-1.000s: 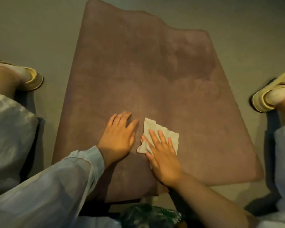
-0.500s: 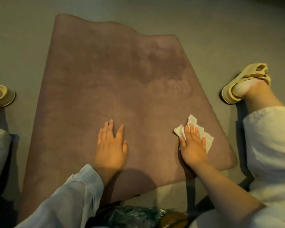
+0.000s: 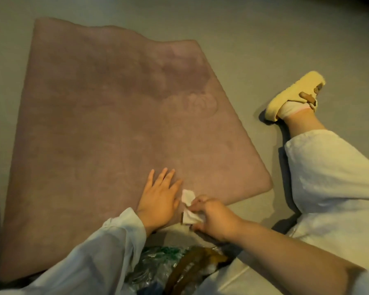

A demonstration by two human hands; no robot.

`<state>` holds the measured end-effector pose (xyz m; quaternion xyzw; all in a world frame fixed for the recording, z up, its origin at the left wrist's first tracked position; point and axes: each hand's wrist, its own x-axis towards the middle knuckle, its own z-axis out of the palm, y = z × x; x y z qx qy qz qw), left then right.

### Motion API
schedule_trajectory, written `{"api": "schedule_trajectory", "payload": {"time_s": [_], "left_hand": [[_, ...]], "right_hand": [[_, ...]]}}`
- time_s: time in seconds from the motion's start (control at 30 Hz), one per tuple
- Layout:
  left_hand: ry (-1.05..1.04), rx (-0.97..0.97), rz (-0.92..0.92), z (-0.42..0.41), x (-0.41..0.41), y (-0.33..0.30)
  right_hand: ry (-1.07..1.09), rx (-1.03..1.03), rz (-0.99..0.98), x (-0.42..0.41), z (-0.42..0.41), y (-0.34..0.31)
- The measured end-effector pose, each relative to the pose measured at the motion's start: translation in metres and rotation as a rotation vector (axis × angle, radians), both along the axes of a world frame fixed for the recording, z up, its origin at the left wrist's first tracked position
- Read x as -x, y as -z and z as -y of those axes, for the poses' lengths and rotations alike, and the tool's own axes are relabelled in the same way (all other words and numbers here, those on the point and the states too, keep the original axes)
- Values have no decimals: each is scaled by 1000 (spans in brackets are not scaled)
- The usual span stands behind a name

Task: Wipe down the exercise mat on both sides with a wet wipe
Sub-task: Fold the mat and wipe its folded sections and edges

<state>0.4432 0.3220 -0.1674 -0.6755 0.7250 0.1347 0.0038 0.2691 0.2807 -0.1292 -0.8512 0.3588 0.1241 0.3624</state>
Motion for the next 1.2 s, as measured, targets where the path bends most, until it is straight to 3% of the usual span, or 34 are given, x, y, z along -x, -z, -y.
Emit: {"api": "schedule_trajectory", "payload": {"time_s": [0.1,0.17,0.23,0.33,0.4,0.43,0.5,0.57,0.6,0.67,0.83,1.07,1.2], "left_hand": [[-26,7,-15,2,3,0],[-26,9,-17,2,3,0],[-18,1,-36,3,2,0],[26,-42,-93,6,3,-1],[34,-71,-99,8,5,-1],[33,-83,-94,9,6,-1],[32,-93,-82,11,6,-1],[30,-92,-76,13,7,-1],[25,-89,-77,14,7,0],[5,-87,-94,15,7,1],[-91,-116,-234,23,8,2],[-313,-161,-536,38,5,-3],[-499,-226,-893,50,1,-21]], "right_hand": [[-44,-422,11,-3,-11,-14],[-52,-569,12,-3,-7,-20],[62,-526,39,0,6,-24],[429,-423,244,4,33,-23],[657,-175,272,11,53,-17],[731,5,205,18,63,-12],[804,283,-111,37,81,-2],[897,254,-374,54,92,4],[972,180,-410,58,95,6],[1071,102,-391,61,97,10],[1076,222,-435,64,101,8],[1124,257,-54,47,110,-11],[1072,225,122,8,89,-12]]}}
